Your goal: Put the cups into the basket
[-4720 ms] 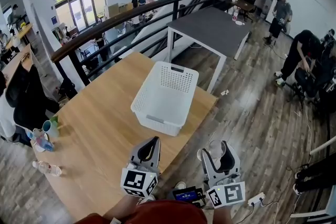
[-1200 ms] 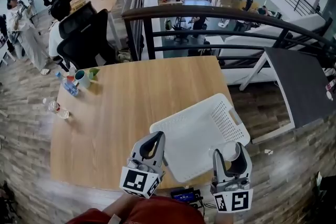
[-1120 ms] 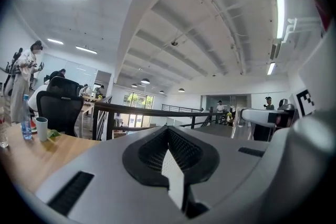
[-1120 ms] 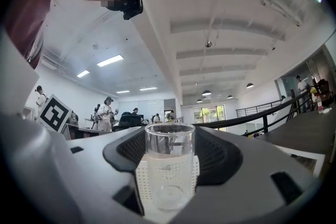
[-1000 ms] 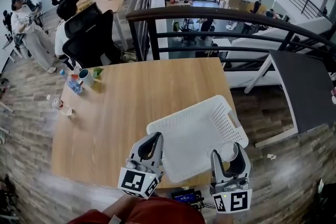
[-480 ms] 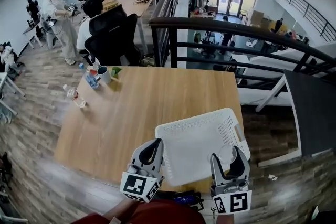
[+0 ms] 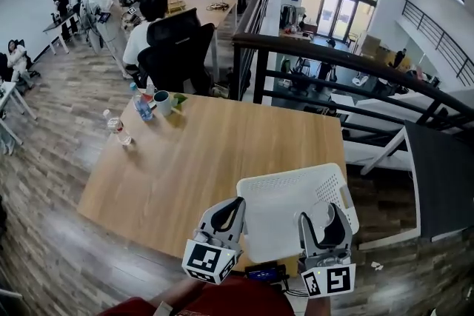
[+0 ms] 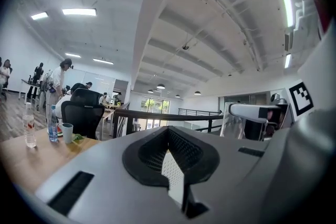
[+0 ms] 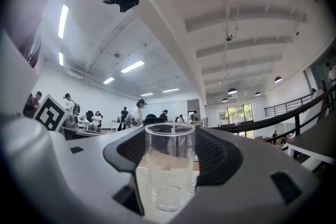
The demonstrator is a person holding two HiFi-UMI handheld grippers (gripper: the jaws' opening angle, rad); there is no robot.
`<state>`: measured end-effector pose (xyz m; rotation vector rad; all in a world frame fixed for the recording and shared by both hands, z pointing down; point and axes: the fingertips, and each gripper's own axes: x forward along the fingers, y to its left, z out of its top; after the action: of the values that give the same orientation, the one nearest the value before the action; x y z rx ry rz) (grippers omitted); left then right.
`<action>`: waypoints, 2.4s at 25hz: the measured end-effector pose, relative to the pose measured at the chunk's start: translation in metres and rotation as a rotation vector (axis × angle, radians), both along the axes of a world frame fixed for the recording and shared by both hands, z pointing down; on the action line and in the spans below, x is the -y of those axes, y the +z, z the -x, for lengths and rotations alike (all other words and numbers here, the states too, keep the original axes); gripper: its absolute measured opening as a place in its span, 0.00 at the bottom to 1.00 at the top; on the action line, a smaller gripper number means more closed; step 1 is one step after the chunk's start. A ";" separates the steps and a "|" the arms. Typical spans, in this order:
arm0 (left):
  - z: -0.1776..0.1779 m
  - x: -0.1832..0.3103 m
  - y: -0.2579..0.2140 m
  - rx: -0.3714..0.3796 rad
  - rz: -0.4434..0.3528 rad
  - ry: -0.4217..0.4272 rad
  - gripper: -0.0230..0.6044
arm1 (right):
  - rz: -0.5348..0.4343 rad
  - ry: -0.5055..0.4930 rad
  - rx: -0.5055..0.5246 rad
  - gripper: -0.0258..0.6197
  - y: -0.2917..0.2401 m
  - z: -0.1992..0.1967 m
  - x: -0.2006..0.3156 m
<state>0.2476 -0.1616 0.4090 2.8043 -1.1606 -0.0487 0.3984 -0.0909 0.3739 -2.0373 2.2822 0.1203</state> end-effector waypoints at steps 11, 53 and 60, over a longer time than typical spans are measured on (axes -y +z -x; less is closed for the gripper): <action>0.021 0.006 0.003 -0.019 0.010 -0.041 0.05 | 0.045 -0.021 -0.058 0.48 0.003 0.012 0.011; 0.078 0.005 0.027 -0.051 0.074 -0.166 0.05 | 0.386 -0.223 -0.260 0.48 0.097 0.036 0.098; 0.076 0.003 0.030 -0.051 0.081 -0.163 0.05 | 0.475 -0.264 -0.305 0.48 0.126 0.035 0.105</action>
<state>0.1712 -0.1647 0.4391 2.6185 -1.3445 -0.0835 0.3635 -0.1955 0.4995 -1.9892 2.9884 -0.1544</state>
